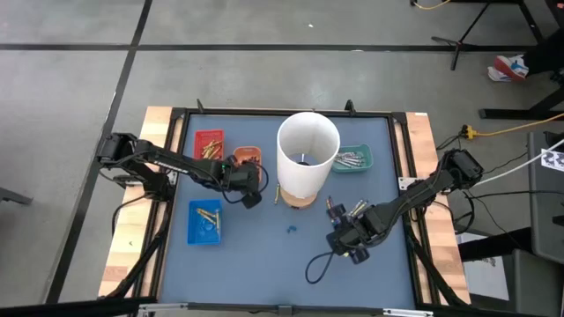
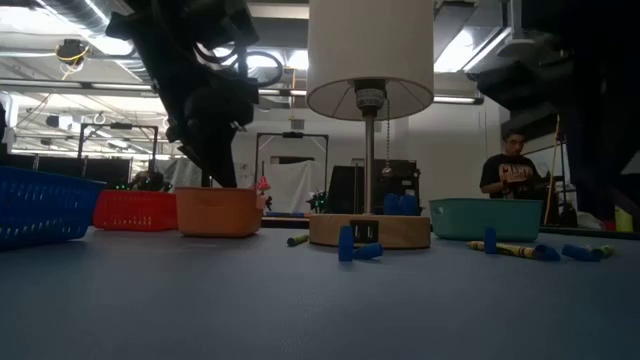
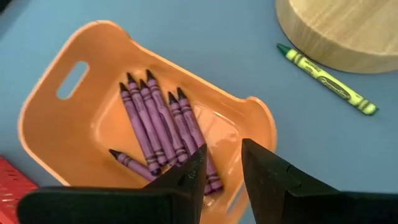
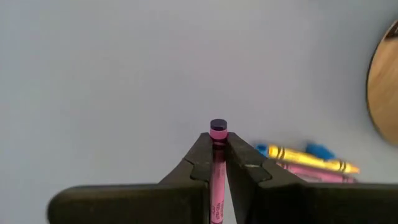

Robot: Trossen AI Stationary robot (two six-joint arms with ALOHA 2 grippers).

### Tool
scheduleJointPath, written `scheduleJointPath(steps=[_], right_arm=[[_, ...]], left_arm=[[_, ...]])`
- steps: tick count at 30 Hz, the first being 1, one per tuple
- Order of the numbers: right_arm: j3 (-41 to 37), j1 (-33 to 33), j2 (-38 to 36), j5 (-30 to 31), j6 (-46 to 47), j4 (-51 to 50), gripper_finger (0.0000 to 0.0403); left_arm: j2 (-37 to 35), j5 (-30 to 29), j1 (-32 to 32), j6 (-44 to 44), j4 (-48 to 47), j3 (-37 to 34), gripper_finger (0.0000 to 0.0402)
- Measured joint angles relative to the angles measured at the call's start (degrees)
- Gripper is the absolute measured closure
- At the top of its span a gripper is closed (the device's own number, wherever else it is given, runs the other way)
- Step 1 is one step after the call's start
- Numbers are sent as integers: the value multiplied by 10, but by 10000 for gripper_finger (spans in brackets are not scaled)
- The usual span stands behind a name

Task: Sort crayons
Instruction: Put the violet crayon into the orange bin

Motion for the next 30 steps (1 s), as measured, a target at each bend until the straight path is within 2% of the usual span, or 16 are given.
scheduleJointPath(steps=[6,13,19,26,30], right_arm=[[1,0,0,0,-13,75,379],[2,0,-1,5,-52,207,379],[2,0,-1,68,-85,311,379],[2,0,-1,170,-128,432,379],[2,0,-1,184,-150,492,379]], left_arm=[[-2,-2,0,0,1,0,315],[-23,8,-5,0,33,0,315],[-47,20,-34,0,67,0,315],[-45,39,-103,2,170,0,315],[-45,45,-151,18,242,0,315]])
